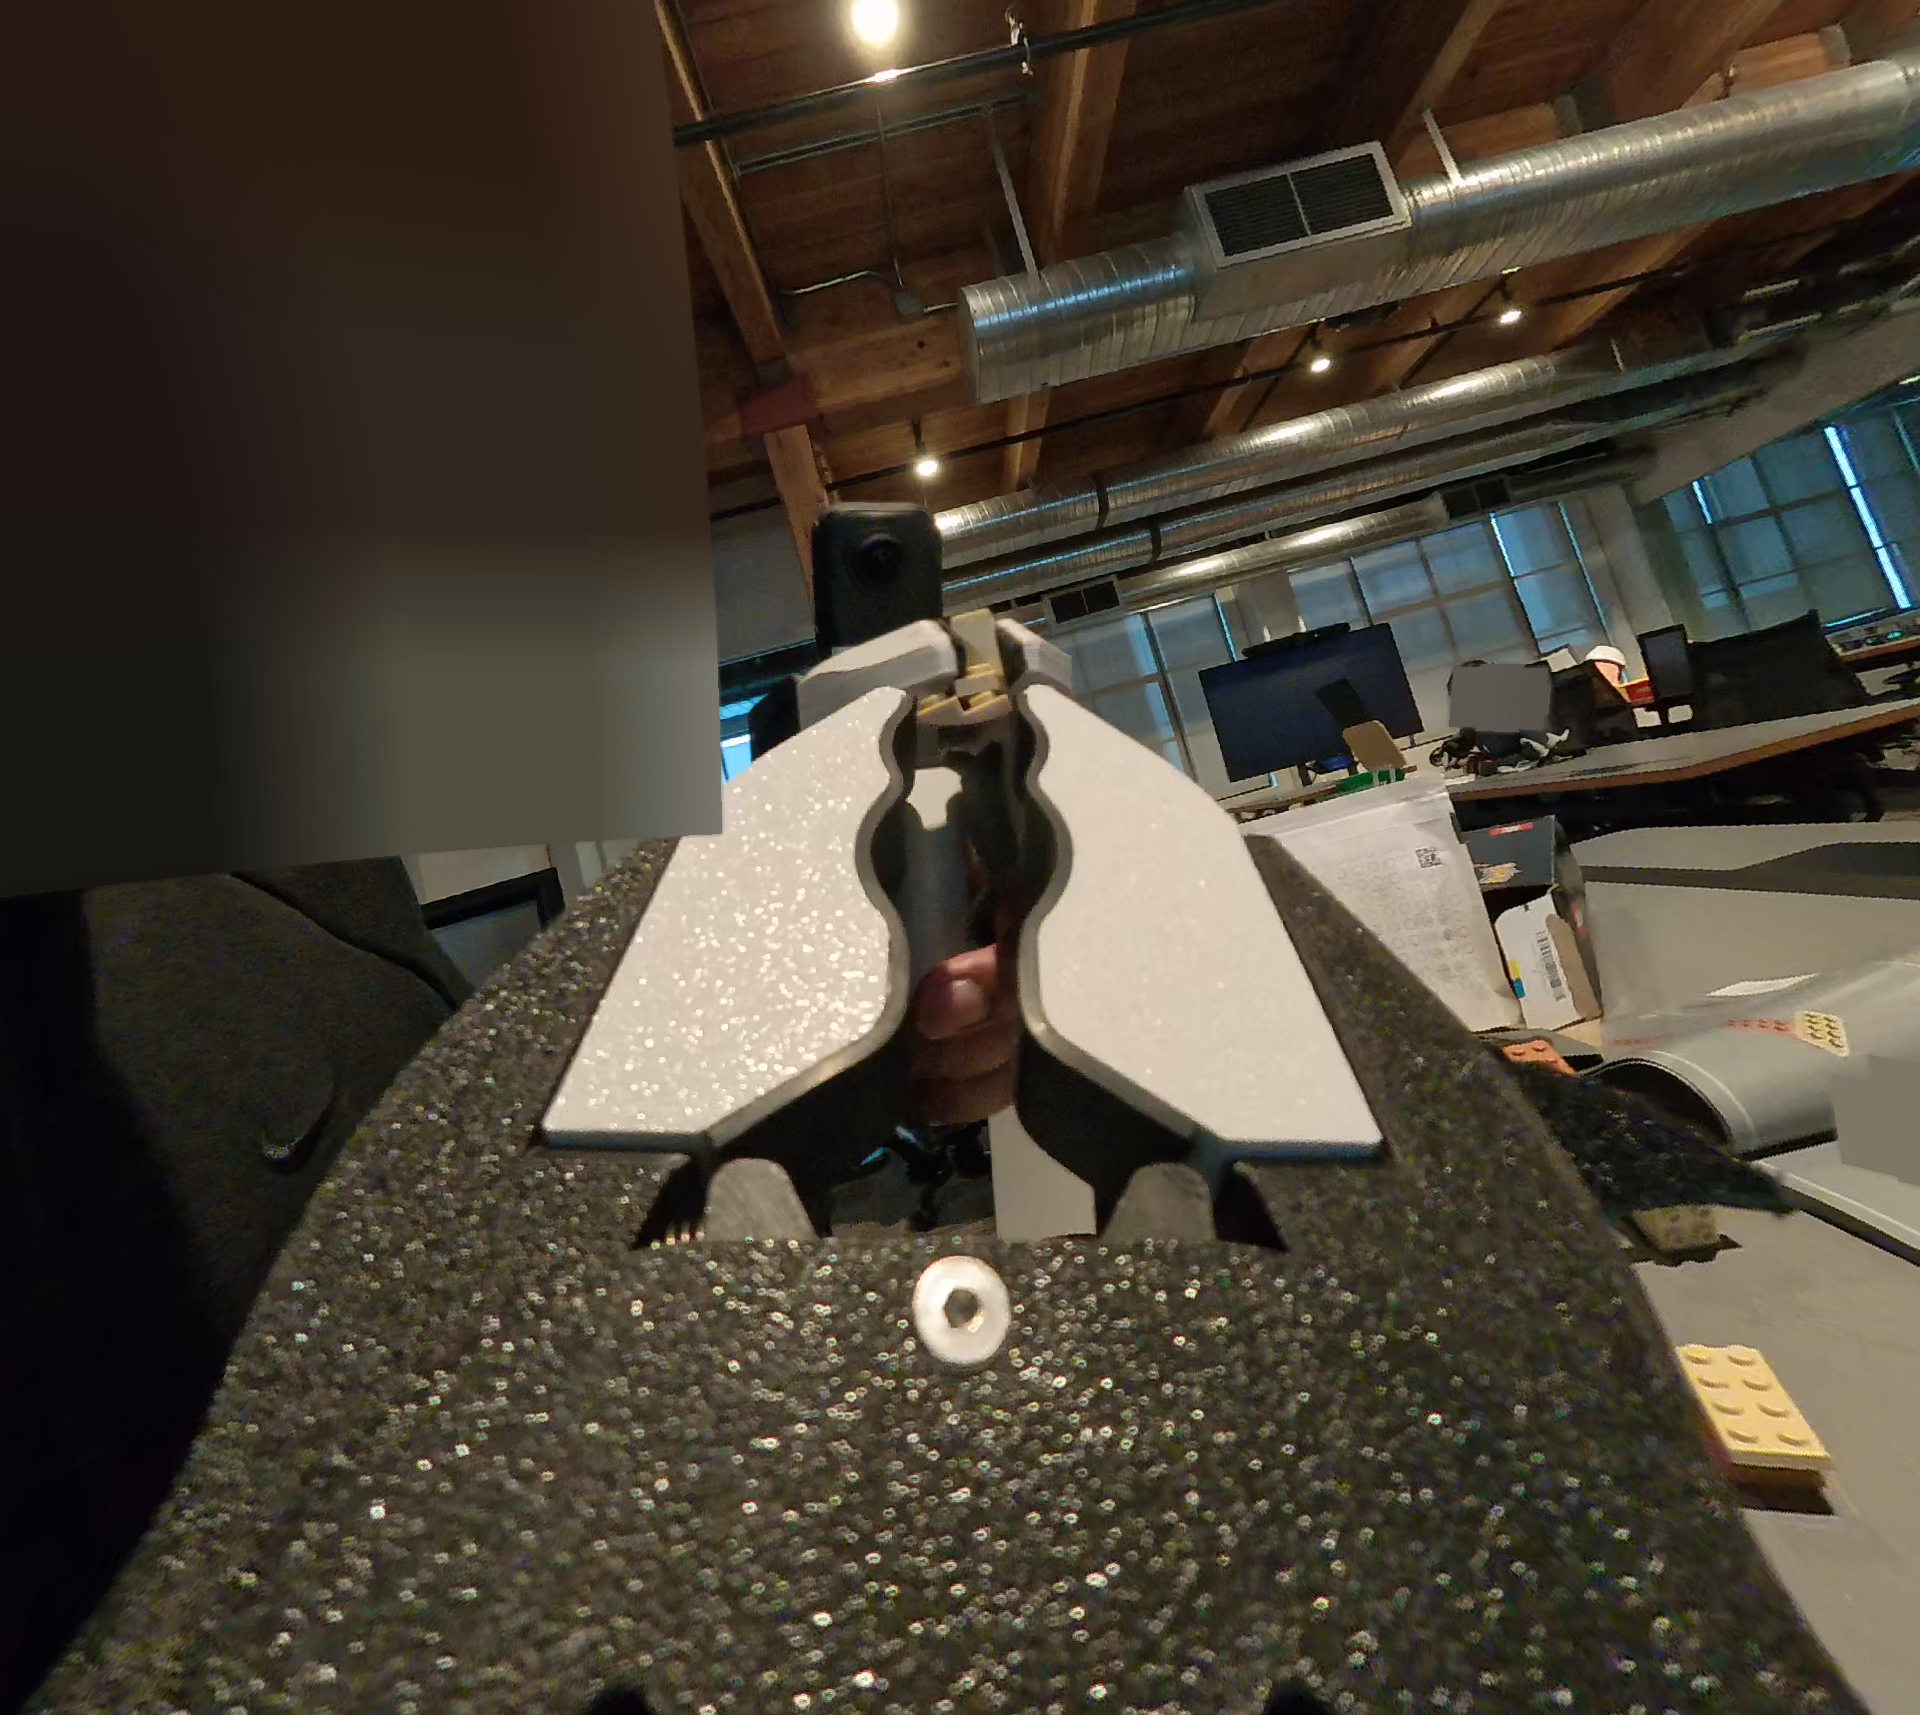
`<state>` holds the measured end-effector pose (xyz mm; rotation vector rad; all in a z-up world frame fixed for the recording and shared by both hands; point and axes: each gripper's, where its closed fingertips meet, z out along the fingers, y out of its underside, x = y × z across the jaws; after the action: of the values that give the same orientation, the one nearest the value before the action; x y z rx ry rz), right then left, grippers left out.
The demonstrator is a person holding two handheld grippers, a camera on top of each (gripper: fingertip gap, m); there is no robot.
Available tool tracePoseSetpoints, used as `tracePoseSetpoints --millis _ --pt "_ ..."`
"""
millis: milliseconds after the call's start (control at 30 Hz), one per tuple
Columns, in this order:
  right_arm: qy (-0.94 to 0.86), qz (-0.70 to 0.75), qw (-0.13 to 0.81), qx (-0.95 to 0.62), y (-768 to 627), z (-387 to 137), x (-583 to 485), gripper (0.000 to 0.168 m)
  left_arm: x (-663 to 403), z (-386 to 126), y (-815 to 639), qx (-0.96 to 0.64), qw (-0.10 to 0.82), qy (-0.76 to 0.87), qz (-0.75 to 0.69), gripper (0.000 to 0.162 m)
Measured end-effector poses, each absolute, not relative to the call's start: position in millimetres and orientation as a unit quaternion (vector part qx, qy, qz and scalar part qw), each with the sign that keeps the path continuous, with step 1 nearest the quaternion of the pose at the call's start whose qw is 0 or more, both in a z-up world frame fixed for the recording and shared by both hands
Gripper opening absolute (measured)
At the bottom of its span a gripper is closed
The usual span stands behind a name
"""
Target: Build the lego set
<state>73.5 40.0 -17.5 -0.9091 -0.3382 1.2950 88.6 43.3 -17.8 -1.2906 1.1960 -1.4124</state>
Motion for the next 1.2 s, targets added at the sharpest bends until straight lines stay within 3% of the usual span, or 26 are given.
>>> tracePoseSetpoints --millis 1200 --pt "-0.15 0.559 0.706 -0.407 39.6 -24.4 77.0 0.017 97.4 -26.8 39.1 -0.535 0.405 0.517 -0.532 0.009"
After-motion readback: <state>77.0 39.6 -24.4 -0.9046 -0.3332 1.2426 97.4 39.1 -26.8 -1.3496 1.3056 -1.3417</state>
